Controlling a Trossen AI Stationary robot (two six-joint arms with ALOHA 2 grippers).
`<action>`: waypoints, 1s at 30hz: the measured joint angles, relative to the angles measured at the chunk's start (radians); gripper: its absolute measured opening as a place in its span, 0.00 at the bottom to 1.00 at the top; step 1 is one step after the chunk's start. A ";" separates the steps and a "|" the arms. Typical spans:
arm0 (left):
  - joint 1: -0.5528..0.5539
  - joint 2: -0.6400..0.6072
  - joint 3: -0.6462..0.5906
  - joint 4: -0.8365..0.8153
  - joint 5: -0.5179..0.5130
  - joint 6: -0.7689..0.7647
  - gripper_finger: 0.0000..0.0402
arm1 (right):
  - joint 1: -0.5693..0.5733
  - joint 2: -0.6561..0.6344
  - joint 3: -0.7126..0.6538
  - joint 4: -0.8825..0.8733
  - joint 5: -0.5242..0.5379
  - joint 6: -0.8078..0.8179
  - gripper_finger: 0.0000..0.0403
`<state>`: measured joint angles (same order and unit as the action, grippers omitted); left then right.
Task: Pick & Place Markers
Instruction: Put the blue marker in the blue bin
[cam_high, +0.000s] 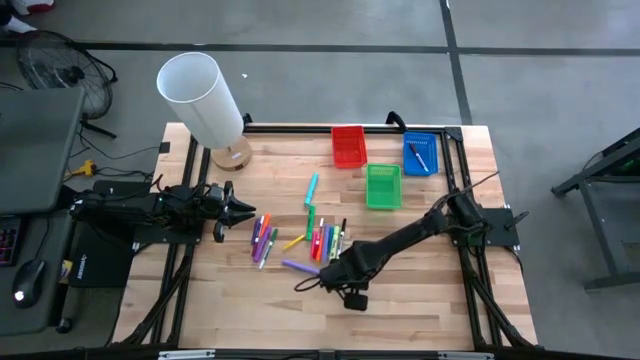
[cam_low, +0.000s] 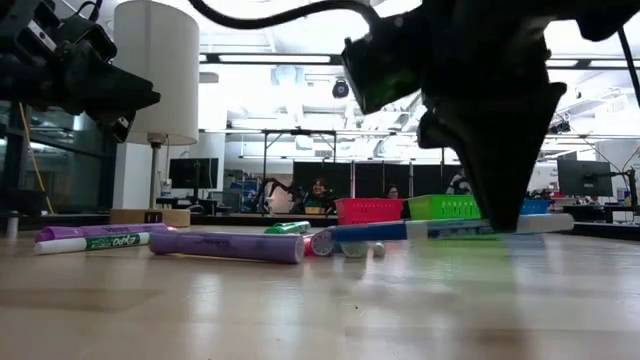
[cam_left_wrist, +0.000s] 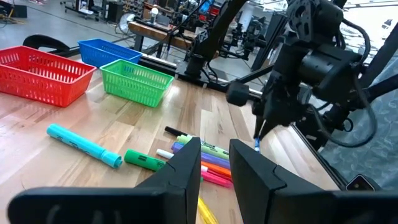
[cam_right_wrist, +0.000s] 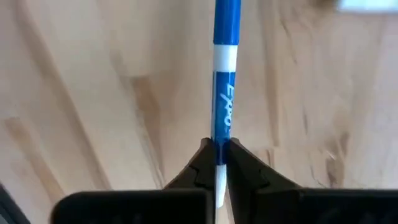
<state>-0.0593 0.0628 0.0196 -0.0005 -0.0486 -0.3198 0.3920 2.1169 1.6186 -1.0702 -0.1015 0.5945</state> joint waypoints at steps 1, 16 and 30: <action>0.000 0.000 0.000 0.000 0.000 0.000 0.21 | 0.000 -0.002 0.000 -0.018 0.002 0.010 0.00; 0.000 0.000 0.000 0.000 0.000 0.000 0.21 | -0.005 -0.032 0.002 -0.101 0.005 0.125 0.01; 0.000 0.000 0.000 0.000 0.000 0.000 0.21 | -0.004 -0.032 0.002 -0.035 0.029 -0.073 0.00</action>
<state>-0.0593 0.0628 0.0196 -0.0006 -0.0486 -0.3195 0.3879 2.0850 1.6207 -1.1050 -0.0727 0.5214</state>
